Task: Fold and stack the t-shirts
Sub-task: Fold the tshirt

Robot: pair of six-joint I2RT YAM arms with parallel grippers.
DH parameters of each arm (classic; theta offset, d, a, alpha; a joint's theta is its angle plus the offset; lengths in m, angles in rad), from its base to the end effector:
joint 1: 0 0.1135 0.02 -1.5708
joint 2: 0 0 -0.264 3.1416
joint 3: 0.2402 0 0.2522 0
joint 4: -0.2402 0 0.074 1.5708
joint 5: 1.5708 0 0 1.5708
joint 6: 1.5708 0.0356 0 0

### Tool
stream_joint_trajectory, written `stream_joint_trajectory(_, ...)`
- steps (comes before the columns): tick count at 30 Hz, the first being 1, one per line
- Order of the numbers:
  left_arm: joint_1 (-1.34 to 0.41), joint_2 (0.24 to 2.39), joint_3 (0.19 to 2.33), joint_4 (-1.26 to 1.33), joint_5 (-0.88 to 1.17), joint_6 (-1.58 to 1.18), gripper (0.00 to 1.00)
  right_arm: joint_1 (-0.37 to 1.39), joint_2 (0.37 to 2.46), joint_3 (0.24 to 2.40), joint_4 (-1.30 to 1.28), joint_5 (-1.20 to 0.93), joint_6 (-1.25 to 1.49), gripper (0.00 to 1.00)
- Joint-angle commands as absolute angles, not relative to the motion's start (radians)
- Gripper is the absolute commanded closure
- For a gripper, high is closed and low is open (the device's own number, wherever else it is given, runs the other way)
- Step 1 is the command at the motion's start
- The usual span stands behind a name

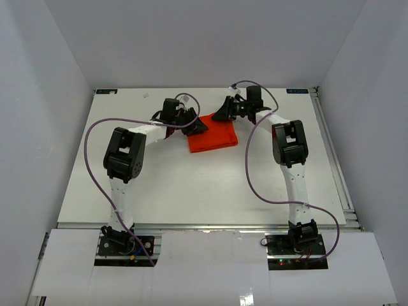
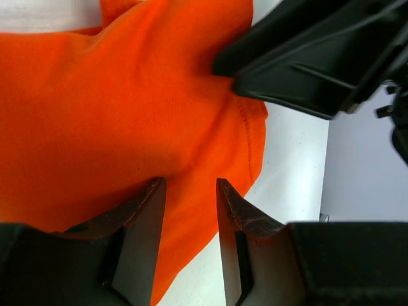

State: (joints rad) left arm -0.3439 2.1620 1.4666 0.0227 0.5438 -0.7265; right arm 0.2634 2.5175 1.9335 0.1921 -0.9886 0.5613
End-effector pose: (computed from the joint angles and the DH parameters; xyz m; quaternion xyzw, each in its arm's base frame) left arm 0.4413 -0.1776 0.1567 -0.0505 0.8741 -0.4214 0.2363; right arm 0.5312 0.1740 0.1470 -0.1522 0.7628 0.5574 0.2903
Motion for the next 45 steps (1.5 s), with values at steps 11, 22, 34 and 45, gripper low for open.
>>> stream_joint_trajectory(11, -0.339, 2.131, 1.411, 0.077, 0.583, -0.724, 0.52, 0.242, 2.531, 1.865, 0.213, -0.923, 0.575, 0.66)
stream_joint_trajectory(22, -0.327, 1.997, 1.489, 0.072, 0.558, -0.726, 0.46, 0.236, 2.344, 1.818, 0.206, -1.084, 0.465, 0.66)
stream_joint_trajectory(34, -0.262, 2.129, 1.594, 0.061, 0.561, -0.755, 0.45, 0.264, 2.332, 1.736, 0.011, -1.040, 0.322, 0.68)
stream_joint_trajectory(45, -0.255, 2.307, 1.706, 0.080, 0.614, -0.792, 0.45, 0.262, 2.361, 1.709, -0.080, -1.006, 0.249, 0.69)
